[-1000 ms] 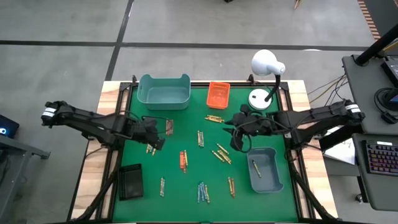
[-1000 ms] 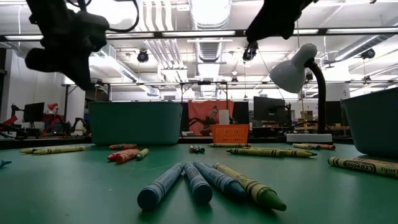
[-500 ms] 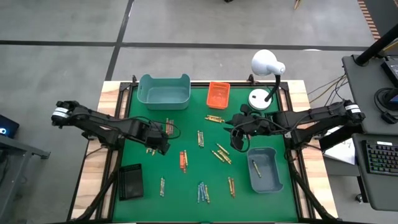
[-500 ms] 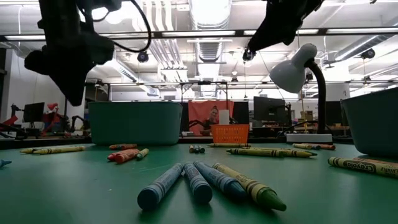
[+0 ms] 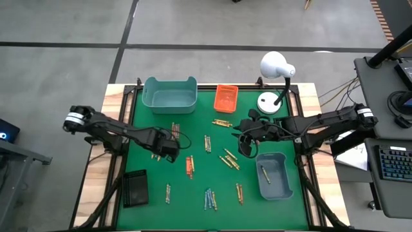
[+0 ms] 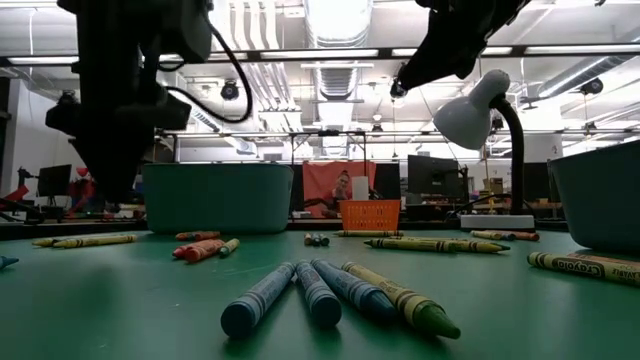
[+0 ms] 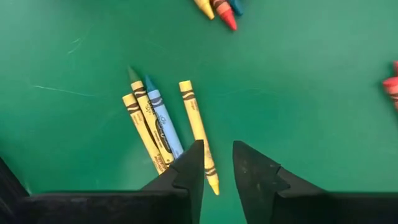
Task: Sort crayons
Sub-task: Put the yellow crayon into the black bin
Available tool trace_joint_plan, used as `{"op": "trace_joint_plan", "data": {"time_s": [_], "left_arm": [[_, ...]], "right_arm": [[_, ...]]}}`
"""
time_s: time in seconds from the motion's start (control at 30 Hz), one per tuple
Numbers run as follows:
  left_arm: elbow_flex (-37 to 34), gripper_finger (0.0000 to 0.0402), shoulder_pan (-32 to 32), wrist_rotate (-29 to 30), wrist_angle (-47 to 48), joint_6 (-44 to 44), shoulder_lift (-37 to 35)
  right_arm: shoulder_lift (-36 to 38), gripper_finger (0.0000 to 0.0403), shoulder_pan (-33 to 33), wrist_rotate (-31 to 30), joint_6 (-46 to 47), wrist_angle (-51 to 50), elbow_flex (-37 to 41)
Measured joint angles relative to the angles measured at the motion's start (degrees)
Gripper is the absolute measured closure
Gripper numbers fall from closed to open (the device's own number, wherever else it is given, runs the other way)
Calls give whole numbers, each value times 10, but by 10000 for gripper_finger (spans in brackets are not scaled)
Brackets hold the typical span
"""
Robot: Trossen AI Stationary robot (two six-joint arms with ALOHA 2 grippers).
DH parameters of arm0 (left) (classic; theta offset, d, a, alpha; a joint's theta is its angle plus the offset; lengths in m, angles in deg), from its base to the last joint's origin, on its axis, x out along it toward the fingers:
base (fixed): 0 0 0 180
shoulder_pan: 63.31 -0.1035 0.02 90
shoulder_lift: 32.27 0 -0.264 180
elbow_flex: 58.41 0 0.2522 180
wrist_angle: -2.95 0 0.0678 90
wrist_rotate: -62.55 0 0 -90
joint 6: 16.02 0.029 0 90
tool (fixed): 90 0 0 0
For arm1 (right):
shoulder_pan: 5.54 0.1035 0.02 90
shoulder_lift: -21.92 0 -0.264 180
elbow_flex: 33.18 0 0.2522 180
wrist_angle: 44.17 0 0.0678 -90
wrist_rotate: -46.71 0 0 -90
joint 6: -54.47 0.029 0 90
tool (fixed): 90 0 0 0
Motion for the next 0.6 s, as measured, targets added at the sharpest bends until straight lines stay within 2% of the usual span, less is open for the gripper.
{"op": "trace_joint_plan", "data": {"time_s": [0.43,0.5,0.6], "left_arm": [[-1,317,0,27,-7,3,37],[-1,317,0,29,-7,3,38],[-2,317,0,37,-7,4,38]], "right_arm": [[0,293,0,0,1,6,0],[0,294,-4,0,-3,40,1],[-2,294,-20,8,-21,147,1]]}}
